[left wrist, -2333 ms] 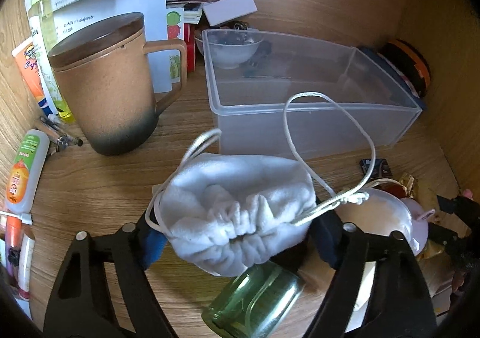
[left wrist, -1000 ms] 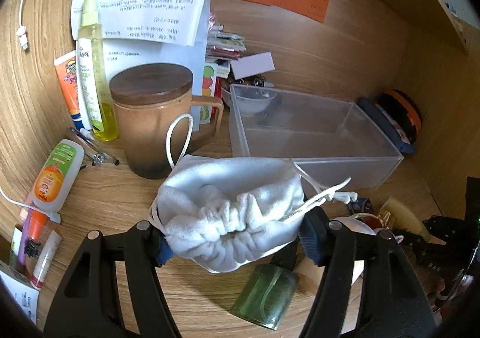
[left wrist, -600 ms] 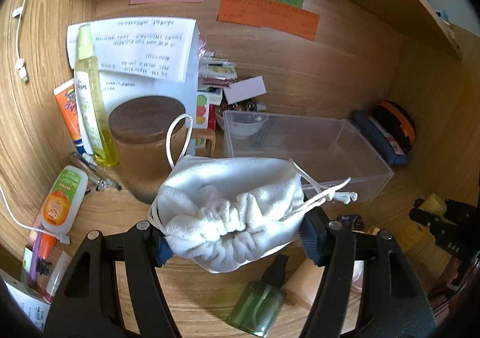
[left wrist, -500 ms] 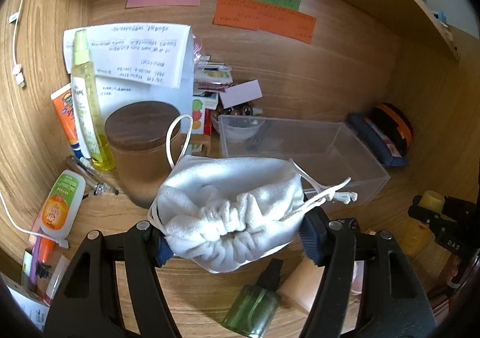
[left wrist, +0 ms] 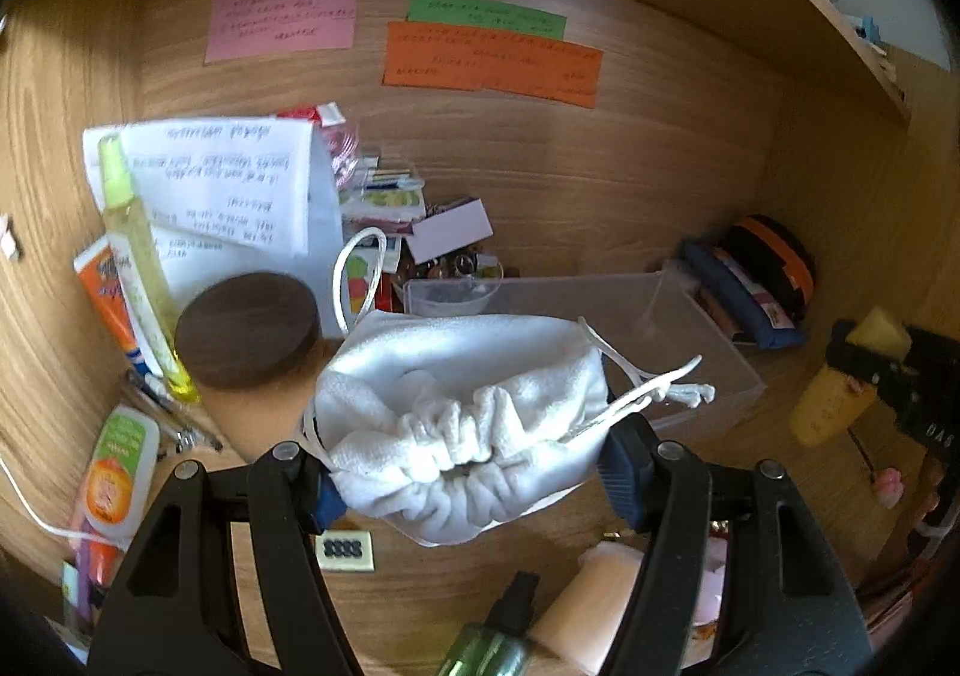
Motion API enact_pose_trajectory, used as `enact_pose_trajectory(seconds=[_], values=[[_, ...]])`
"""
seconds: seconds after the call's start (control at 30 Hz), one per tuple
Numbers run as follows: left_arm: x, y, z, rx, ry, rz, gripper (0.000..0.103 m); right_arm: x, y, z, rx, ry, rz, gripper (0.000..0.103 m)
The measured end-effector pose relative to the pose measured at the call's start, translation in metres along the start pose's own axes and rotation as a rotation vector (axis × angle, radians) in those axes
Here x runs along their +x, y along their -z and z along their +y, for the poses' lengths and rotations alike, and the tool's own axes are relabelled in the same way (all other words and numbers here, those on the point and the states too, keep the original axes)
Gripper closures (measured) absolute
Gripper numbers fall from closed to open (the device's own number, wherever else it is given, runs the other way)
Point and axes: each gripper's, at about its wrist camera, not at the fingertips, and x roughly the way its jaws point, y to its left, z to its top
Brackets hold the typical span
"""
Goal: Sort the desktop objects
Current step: 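Carry the white pouch and sunscreen bottle into the clear box with both grippers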
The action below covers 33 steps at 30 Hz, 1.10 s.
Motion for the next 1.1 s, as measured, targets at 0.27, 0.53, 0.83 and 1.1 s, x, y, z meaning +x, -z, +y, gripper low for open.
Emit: enact_pose_trajectory(seconds=[0.27,0.53,0.83,1.1], values=[[0.016,-0.021,-0.011,0.049,-0.001,0.003,0.037,0.02,-0.032,0.004,-0.04,-0.028,-0.012,0.079],[0.047,-0.041,-0.019,0.078,0.02,0.019,0.036,0.052,-0.052,0.003,-0.052,-0.061,0.005,0.079],[0.094,-0.049,-0.023,0.115,0.017,0.096,0.036,0.097,-0.055,0.003,-0.058,-0.078,0.064,0.079],[0.136,-0.047,-0.025,0.134,0.013,0.187,0.036,0.134,-0.057,0.0,-0.068,-0.092,0.129,0.079]])
